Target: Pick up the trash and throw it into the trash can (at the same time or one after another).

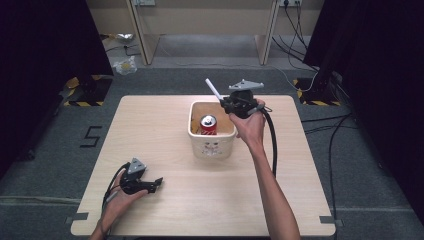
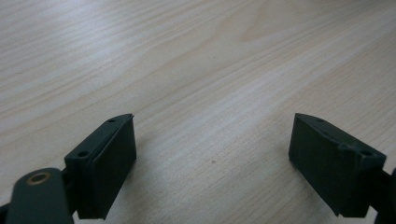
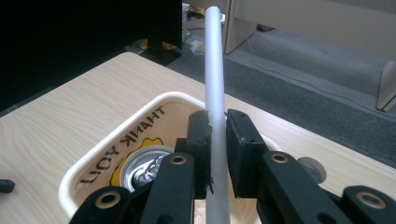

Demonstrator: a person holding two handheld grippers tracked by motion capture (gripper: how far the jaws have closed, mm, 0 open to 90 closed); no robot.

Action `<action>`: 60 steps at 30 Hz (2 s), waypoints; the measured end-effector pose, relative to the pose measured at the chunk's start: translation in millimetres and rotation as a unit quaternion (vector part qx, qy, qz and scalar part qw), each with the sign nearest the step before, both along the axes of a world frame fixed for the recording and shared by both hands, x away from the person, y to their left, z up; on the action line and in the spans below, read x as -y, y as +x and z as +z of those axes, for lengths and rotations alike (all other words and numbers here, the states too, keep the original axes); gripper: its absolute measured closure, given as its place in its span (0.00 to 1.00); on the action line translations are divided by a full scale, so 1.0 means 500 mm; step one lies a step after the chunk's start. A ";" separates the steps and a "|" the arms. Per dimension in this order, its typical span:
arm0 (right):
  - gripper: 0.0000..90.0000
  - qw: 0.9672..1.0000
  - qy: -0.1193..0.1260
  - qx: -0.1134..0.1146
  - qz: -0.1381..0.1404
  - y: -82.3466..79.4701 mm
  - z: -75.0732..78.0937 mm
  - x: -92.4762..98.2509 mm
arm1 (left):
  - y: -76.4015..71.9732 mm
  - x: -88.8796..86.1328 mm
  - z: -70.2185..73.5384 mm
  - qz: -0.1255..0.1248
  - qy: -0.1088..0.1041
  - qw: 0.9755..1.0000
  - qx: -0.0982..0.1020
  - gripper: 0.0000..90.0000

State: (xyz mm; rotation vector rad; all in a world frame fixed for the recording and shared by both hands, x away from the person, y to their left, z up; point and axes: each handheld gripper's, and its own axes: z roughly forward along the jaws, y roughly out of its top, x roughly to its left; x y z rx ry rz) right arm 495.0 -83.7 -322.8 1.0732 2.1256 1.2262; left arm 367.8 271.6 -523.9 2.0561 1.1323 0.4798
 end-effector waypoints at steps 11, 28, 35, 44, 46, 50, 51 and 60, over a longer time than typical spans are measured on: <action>0.89 1.000 -0.003 -0.011 -0.003 0.035 -0.001 -0.029 | 0.000 0.000 0.000 -0.001 0.001 1.000 -0.001 0.16; 0.89 1.000 0.000 -0.019 0.001 0.080 -0.011 -0.070 | 0.000 0.000 0.000 -0.001 0.001 1.000 0.000 0.16; 0.89 1.000 -0.003 -0.025 -0.006 0.096 -0.028 -0.075 | 0.000 0.000 0.000 -0.001 0.000 1.000 -0.001 0.16; 0.89 1.000 -0.003 -0.029 -0.010 0.107 -0.043 -0.081 | 0.000 0.000 0.001 -0.001 0.001 1.000 -0.002 0.16; 0.89 1.000 -0.004 -0.029 -0.010 0.110 -0.046 -0.082 | 0.000 0.000 0.001 -0.001 0.001 1.000 -0.002 0.16; 0.89 0.999 -0.007 -0.033 -0.012 0.115 -0.052 -0.084 | 0.000 -0.001 0.001 -0.002 0.001 1.000 -0.002 0.16; 0.89 0.999 -0.006 -0.034 -0.013 0.116 -0.054 -0.084 | 0.000 -0.001 0.001 -0.002 0.001 1.000 -0.002 0.16; 0.88 0.999 -0.011 -0.044 -0.009 0.117 -0.066 -0.083 | 0.000 -0.001 0.001 -0.002 0.001 1.000 -0.002 0.16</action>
